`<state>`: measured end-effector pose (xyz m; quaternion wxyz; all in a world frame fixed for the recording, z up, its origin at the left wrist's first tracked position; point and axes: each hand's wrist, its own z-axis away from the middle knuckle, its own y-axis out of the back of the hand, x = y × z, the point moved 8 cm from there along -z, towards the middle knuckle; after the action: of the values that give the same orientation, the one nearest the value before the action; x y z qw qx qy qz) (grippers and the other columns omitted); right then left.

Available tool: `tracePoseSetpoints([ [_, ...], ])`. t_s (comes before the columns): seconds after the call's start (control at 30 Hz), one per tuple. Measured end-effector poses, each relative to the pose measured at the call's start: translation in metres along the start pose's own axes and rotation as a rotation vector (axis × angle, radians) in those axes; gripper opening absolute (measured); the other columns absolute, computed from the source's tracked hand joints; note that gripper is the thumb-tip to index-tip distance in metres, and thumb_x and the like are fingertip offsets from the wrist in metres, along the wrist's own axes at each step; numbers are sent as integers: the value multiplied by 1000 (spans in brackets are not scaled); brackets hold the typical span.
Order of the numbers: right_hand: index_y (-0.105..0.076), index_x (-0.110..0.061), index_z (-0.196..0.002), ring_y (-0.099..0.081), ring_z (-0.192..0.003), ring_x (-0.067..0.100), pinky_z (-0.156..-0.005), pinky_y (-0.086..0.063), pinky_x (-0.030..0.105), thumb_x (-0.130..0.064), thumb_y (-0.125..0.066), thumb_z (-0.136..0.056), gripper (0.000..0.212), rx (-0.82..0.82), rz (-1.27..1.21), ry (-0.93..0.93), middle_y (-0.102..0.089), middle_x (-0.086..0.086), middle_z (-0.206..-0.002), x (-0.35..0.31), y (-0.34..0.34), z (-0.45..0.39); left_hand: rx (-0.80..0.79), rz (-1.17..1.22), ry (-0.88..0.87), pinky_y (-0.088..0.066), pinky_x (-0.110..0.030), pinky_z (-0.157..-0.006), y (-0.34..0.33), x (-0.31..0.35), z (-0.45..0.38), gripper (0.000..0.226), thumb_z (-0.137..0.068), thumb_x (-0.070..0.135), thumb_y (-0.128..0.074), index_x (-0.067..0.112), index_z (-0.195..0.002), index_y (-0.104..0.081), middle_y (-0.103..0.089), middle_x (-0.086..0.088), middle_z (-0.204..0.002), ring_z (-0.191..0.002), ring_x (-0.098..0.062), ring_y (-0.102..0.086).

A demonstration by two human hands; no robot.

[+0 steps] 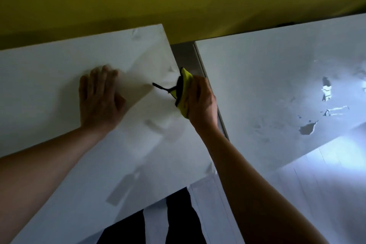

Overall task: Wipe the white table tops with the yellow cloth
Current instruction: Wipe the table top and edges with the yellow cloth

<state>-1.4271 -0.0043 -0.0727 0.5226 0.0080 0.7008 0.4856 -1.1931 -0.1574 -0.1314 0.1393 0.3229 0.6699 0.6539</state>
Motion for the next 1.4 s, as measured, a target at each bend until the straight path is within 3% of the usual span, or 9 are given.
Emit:
tracePoseSetpoints([
  [0.17, -57, -31, -106, -60, -68, 18, -61, -51, 38, -39, -39, -101, 20, 115, -54, -52, -61, -8, -80, 43, 63, -2, 4, 34, 117, -14, -57, -126, -3, 22, 10, 64, -98, 25, -41, 7, -159, -36, -31, -20, -168, -151, -48, -30],
  [0.3, -56, -28, -113, -58, -67, 6, -58, -39, 24, -39, -38, -105, 23, 147, -13, 27, -60, -10, -81, 46, 113, -23, -40, 56, 30, -17, -56, -127, -13, 87, 29, 66, -99, 28, -41, 8, -161, -33, -30, -20, -168, -153, -45, -30],
  [0.47, -51, -27, -126, -57, -85, 17, -67, -45, 32, -38, -37, -106, 27, 152, 116, 177, -64, -3, -103, 54, 153, -47, -148, 68, 33, -19, -54, -128, -36, 180, 52, 67, -100, 35, -34, 11, -163, -32, -26, -17, -170, -156, -40, -26],
  [0.63, -31, -29, -154, -40, -134, 31, -107, -37, 50, -48, -38, -104, 54, -163, 460, 313, -44, 6, -147, 124, 105, -48, -191, 45, 26, -25, -53, -128, -57, 249, 66, 61, -104, 36, -30, 12, -160, -34, -32, -17, -168, -155, -37, -30],
  [0.77, -30, -26, -157, -27, -149, 30, -123, -20, 48, -47, -47, -102, 61, -177, 505, 518, -33, 8, -160, 130, 104, -56, -196, 46, 10, -32, -48, -125, -61, 280, 59, 60, -107, 39, -27, 16, -161, -36, -36, -13, -167, -153, -34, -34],
  [1.0, -22, -23, -160, -17, -154, 28, -123, -21, 50, -53, -47, -101, 71, -403, 431, 779, -21, 11, -165, 149, 87, -68, -183, 142, 45, -36, -42, -121, -75, 302, 32, 62, -111, 47, -28, 13, -162, -34, -32, -12, -169, -155, -30, -33],
  [1.13, -22, -29, -159, -8, -155, 28, -124, -16, 53, -57, -45, -101, 69, -470, 482, 906, -14, 12, -167, 150, 83, -75, -125, 154, 66, -33, -42, -126, -86, 314, 33, 62, -111, 35, -38, 4, -163, -28, -24, -14, -172, -159, -28, -26],
  [1.23, -30, -30, -157, -20, -152, 33, -123, -17, 55, -55, -38, -103, 60, -336, 432, 752, -23, 13, -164, 153, 91, -108, -73, 208, 162, -32, -47, -126, -89, 325, 31, 65, -105, 27, -41, -1, -162, -27, -23, -18, -171, -159, -31, -23],
  [1.4, -24, -23, -158, -35, -143, 32, -118, -24, 52, -53, -38, -100, 67, 49, 527, 194, -32, 10, -161, 183, 126, -207, 11, 289, 265, -27, -47, -128, -96, 334, 29, 66, -103, 23, -37, -4, -162, -24, -21, -20, -172, -161, -30, -19],
])
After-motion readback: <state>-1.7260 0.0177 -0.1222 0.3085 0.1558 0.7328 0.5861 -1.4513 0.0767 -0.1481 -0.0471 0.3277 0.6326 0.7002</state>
